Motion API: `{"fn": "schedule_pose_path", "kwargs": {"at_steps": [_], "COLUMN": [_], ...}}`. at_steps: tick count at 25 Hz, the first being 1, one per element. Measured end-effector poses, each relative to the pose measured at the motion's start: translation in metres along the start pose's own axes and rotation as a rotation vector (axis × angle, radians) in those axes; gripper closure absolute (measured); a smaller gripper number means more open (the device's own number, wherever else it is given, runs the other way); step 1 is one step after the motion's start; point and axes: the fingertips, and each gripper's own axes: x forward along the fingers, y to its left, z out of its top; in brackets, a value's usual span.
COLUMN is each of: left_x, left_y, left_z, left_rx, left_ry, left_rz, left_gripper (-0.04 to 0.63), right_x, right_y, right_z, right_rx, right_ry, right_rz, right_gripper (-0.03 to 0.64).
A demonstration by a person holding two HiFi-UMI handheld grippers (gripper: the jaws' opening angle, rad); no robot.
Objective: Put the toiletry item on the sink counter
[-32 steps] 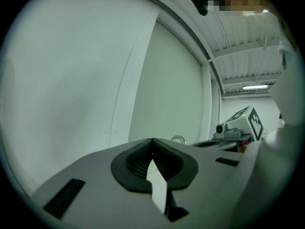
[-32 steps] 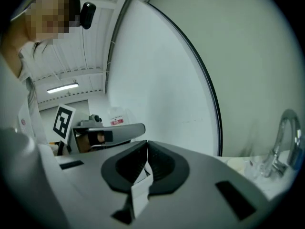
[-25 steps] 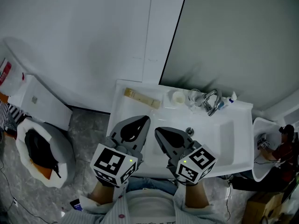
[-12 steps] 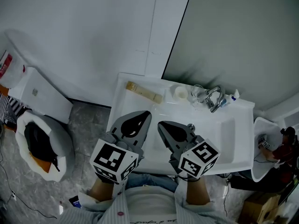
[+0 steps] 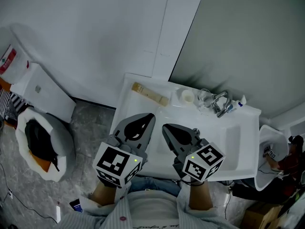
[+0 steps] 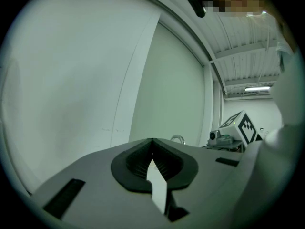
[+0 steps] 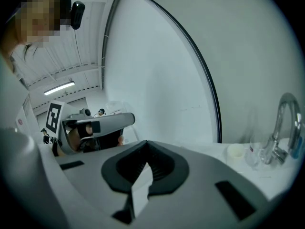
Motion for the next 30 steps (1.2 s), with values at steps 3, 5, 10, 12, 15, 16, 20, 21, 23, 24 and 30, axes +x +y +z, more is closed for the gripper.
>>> {"fn": "schedule_pose_path", "kwargs": {"at_steps": [3, 5, 10, 12, 15, 16, 20, 21, 23, 24, 30], "left_x": [-0.002, -0.002, 0.0, 0.002, 0.002, 0.002, 0.004, 0.004, 0.004, 0.004, 0.008], "left_y": [0.0, 0.0, -0.002, -0.004, -0.005, -0.004, -0.003, -0.003, -0.002, -0.001, 0.002], "left_z": [0.0, 0.0, 0.0, 0.0, 0.001, 0.001, 0.0, 0.0, 0.001, 0.0, -0.001], "left_rx": [0.002, 0.002, 0.002, -0.001, -0.004, -0.004, -0.009, -0.015, -0.028, -0.032, 0.013], "left_ry": [-0.003, -0.004, -0.003, -0.004, -0.009, -0.01, 0.001, 0.004, 0.006, 0.006, 0.025], "left_rz": [0.005, 0.007, 0.002, -0.003, -0.003, -0.001, -0.014, -0.022, -0.032, -0.035, -0.052], "left_gripper": [0.578, 0.578, 0.578, 0.578, 0.579, 0.578, 0.578, 0.579, 0.579, 0.578, 0.578], "right_x": [0.001, 0.001, -0.002, -0.004, -0.007, -0.007, -0.007, -0.007, -0.007, -0.007, -0.005], "right_y": [0.001, 0.001, -0.001, -0.002, -0.002, -0.002, -0.002, -0.002, -0.001, -0.001, 0.001], "right_z": [-0.001, -0.003, -0.005, -0.004, -0.002, -0.001, -0.001, -0.001, 0.0, 0.0, 0.006], "right_rx": [-0.002, -0.005, 0.002, 0.002, -0.002, -0.004, -0.007, -0.008, -0.012, -0.014, -0.038], "right_ry": [0.003, 0.008, 0.009, 0.008, 0.006, 0.006, 0.007, 0.007, 0.008, 0.008, 0.001], "right_rz": [0.005, 0.003, -0.007, -0.012, -0.015, -0.015, -0.012, -0.011, -0.01, -0.009, -0.015], "right_gripper": [0.607, 0.607, 0.607, 0.607, 0.607, 0.607, 0.607, 0.607, 0.607, 0.607, 0.607]}}
